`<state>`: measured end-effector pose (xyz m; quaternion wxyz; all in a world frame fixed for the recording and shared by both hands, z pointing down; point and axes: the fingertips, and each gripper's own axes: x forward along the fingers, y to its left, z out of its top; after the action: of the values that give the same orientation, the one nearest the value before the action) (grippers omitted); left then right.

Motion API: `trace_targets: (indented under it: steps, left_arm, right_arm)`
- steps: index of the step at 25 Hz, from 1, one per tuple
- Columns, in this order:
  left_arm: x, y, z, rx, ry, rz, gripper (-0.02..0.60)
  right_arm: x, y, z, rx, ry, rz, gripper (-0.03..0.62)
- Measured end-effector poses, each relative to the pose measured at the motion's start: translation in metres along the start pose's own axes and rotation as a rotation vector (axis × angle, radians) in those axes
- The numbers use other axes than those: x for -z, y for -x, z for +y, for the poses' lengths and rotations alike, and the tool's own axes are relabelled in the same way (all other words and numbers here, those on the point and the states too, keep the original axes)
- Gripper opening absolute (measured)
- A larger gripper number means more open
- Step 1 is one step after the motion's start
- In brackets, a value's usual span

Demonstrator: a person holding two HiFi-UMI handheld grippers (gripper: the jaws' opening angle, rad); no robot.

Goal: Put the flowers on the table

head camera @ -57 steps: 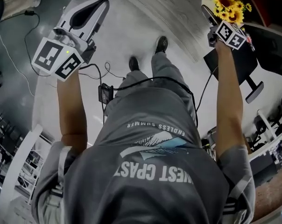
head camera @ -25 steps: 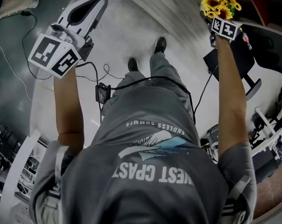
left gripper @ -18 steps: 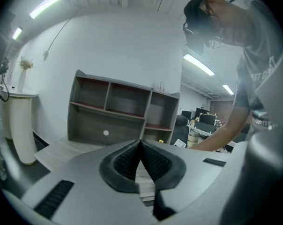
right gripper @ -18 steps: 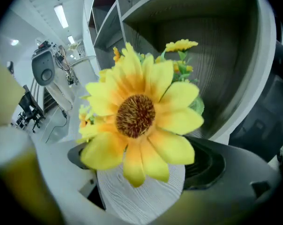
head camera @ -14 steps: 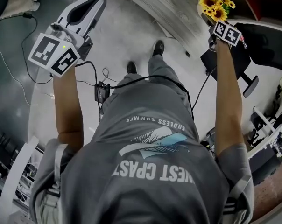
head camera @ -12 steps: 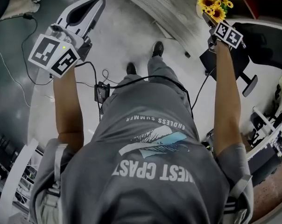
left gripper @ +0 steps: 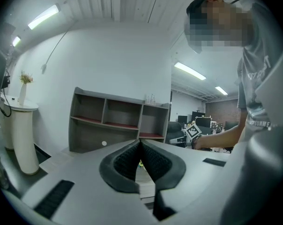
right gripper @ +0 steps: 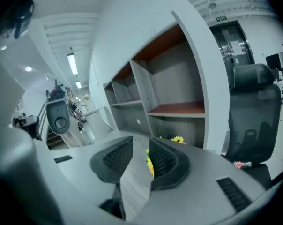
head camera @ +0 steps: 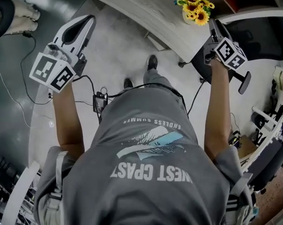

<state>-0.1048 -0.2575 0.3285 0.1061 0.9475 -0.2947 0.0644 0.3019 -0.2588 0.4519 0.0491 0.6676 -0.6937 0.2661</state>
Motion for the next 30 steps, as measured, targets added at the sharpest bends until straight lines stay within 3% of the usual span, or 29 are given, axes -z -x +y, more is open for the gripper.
trace_targets:
  steps: [3, 6, 16, 24, 30]
  left_arm:
    - [-0.007, 0.008, -0.009, 0.015, -0.015, -0.018, 0.017]
    - [-0.014, 0.016, -0.026, 0.028, -0.027, -0.030, 0.017]
    - [-0.032, 0.036, -0.040, 0.046, -0.070, -0.065, 0.017]
    - [-0.016, 0.065, -0.021, 0.052, -0.062, -0.069, 0.017]
    - [-0.029, 0.075, -0.045, 0.067, -0.071, -0.075, 0.017]
  right_arm:
    - [-0.033, 0.034, 0.033, -0.063, 0.034, -0.091, 0.070]
    - [-0.060, 0.074, 0.062, -0.130, 0.091, -0.161, 0.043]
    - [-0.109, 0.163, 0.148, -0.262, 0.285, -0.283, 0.029]
    - [-0.121, 0.202, 0.218, -0.278, 0.389, -0.329, 0.028]
    - [-0.133, 0.244, 0.217, -0.257, 0.390, -0.359, 0.028]
